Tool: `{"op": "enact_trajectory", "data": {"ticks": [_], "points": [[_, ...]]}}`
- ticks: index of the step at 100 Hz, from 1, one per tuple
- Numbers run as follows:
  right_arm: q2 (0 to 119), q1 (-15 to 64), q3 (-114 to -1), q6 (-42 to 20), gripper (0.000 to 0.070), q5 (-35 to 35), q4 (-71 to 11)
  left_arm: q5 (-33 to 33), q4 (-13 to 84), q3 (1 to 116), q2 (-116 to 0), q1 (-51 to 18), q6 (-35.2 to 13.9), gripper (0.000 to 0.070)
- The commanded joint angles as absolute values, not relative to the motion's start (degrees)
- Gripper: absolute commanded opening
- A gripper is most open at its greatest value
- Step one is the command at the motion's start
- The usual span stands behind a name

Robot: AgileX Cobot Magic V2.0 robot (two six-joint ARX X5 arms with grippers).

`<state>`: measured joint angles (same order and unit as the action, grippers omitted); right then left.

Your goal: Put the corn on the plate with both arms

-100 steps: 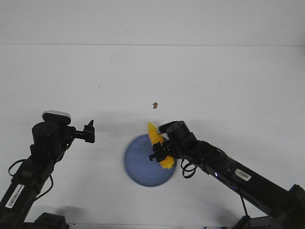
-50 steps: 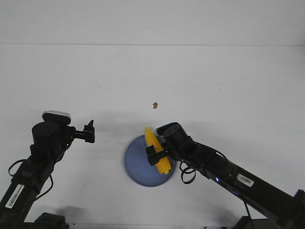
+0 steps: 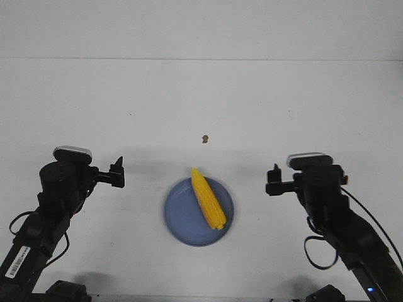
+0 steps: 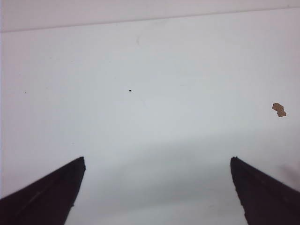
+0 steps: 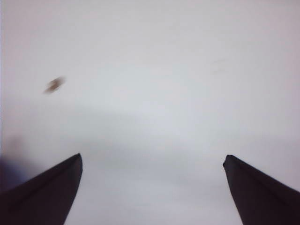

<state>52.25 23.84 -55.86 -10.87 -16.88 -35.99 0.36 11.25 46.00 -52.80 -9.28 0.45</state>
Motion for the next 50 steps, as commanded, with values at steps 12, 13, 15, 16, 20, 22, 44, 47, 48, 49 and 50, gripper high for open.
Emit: {"op": "enact_trajectory", "data": {"ticks": [12, 13, 15, 16, 20, 22, 44, 47, 48, 49, 50], "points": [[41.28, 18.35, -52.21, -8.93, 0.0634, -17.65, -36.45, 0.38, 13.50, 46.44, -50.98, -9.37, -1.10, 0.0622], [40.58, 18.13, -51.79, -8.91, 0.0634, -17.65, -36.45, 0.38, 13.69, 46.44, -50.74, -9.39, -1.10, 0.0622], [39.22, 17.76, -50.85, -8.91, 0.0634, -17.65, -36.45, 0.38, 14.00, 46.44, -50.24, -9.39, -1.10, 0.0622], [38.57, 17.61, -50.35, -8.88, 0.0634, -17.65, -36.45, 0.38, 14.17, 46.44, -49.98, -9.39, -1.10, 0.0623], [35.83, 17.21, -48.27, -8.73, 0.0634, -17.63, -36.45, 0.40, 14.90, 46.44, -48.73, -9.39, -1.13, 0.0622], [34.44, 17.15, -47.20, -8.73, 0.0634, -17.65, -36.47, 0.40, 15.14, 46.41, -48.05, -9.39, -1.10, 0.0622], [21.69, 17.15, -37.04, -9.63, 0.0633, -17.56, -36.49, 0.69, 15.64, 41.65, -37.10, -9.39, -1.63, 0.0618], [20.56, 17.15, -36.49, -9.63, 0.0632, -17.56, -36.29, 0.69, 15.33, 40.18, -35.29, -9.39, -2.15, 0.0618], [20.21, 17.12, -36.38, -9.61, 0.0631, -17.56, -36.23, 0.69, 15.22, 39.44, -34.37, -9.39, -2.46, 0.0618], [19.88, 17.15, -36.34, -9.61, 0.0631, -17.58, -36.14, 0.67, 15.18, 39.16, -34.04, -9.39, -2.55, 0.0618], [19.59, 17.15, -36.32, -9.61, 0.0630, -17.58, -36.07, 0.67, 15.05, 38.68, -33.47, -9.39, -2.70, 0.0618]]}}
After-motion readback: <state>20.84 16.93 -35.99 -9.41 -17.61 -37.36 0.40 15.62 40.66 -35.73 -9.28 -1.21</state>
